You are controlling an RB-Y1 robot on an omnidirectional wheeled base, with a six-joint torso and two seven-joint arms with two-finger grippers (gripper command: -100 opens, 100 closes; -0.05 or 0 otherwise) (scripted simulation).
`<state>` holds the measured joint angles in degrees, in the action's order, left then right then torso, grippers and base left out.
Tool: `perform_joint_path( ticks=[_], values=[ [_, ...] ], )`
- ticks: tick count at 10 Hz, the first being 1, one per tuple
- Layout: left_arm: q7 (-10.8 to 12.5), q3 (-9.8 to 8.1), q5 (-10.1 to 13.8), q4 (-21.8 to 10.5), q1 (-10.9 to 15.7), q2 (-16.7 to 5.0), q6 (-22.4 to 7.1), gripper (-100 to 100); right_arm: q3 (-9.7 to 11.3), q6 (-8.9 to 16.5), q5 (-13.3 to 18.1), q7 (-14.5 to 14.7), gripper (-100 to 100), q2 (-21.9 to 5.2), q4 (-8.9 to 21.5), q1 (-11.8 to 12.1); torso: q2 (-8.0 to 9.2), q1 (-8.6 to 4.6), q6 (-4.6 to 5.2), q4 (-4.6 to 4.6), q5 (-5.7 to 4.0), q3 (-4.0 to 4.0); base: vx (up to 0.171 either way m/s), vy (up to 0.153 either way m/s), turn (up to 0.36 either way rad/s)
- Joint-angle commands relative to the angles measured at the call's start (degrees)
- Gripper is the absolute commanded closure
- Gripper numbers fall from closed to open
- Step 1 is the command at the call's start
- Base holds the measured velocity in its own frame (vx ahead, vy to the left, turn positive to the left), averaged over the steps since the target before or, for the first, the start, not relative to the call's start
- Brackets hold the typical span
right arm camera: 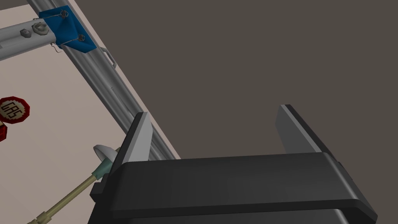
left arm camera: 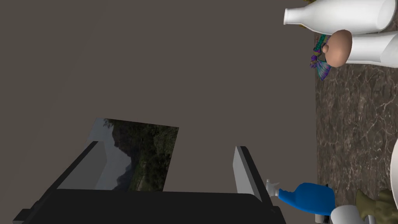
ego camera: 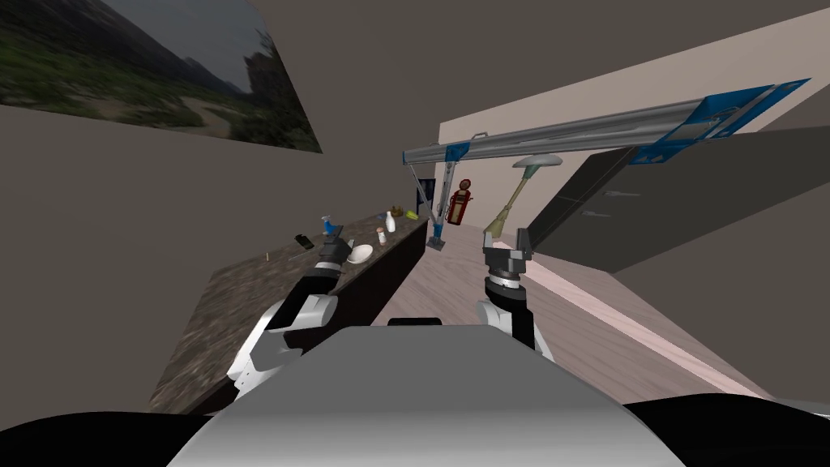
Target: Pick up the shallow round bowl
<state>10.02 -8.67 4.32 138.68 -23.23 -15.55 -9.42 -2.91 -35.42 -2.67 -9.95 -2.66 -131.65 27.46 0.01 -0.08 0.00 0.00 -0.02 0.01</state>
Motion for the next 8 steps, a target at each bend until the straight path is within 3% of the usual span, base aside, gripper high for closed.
perform_joint_path(
  ticks=[1,5,7,8],
  values=[
    [0.6,-0.39,0.6,0.1,0.3,-0.4,-2.9,-100,0.0,0.0,0.0,0.0,0,0.0,0.0,0.0,0.0,0.0,0.0,0.0,0.0,0.0,-0.008,-0.028,-0.008],
    [2.6,-1.92,3.3,1.1,1.5,-1.9,-9.5,-100,0.0,0.0,0.0,0.0,0,0.0,0.0,0.0,-0.01,0.02,0.0,0.0,0.0,-0.01,-0.001,-0.027,-0.008],
    [2.6,-1.92,3.3,1.1,1.5,-1.9,-11.4,-100,0.0,0.0,0.0,0.0,0,0.0,0.0,0.0,-0.02,0.0,0.0,-0.01,0.0,-0.01,0.001,-0.018,-0.002],
    [3.6,-2.67,4.6,1.5,2.1,-2.6,-13.7,-100,0.0,0.0,0.0,0.0,0,0.0,0.0,0.0,-0.02,0.03,-0.01,-0.01,0.01,-0.01,0.003,-0.024,-0.01]
  ],
)
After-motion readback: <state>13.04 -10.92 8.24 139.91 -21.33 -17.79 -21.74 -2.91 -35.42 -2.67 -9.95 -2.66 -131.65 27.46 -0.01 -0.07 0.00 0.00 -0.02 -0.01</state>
